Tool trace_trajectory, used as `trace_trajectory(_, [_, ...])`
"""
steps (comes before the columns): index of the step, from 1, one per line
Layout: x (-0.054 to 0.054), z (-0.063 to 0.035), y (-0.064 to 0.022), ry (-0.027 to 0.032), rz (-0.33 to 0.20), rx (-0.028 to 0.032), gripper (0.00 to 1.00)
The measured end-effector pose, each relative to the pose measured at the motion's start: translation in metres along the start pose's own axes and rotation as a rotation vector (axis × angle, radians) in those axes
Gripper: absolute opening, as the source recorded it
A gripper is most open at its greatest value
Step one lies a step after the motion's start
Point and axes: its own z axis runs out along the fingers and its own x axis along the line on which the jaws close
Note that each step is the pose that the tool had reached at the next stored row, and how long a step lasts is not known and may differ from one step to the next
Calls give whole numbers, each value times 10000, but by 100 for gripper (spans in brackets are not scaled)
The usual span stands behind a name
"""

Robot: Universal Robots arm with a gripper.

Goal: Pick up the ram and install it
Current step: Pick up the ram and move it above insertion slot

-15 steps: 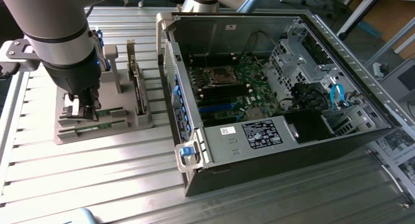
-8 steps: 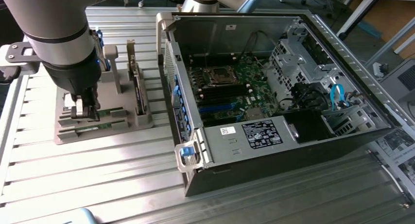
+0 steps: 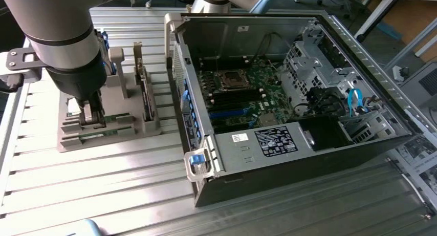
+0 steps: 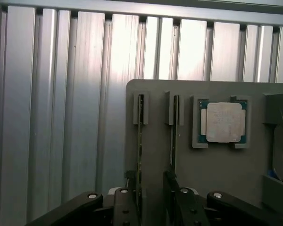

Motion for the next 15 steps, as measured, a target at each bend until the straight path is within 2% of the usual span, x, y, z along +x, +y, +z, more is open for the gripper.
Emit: trace_trajectory(15, [1,57,-1,4,-120,-3,36])
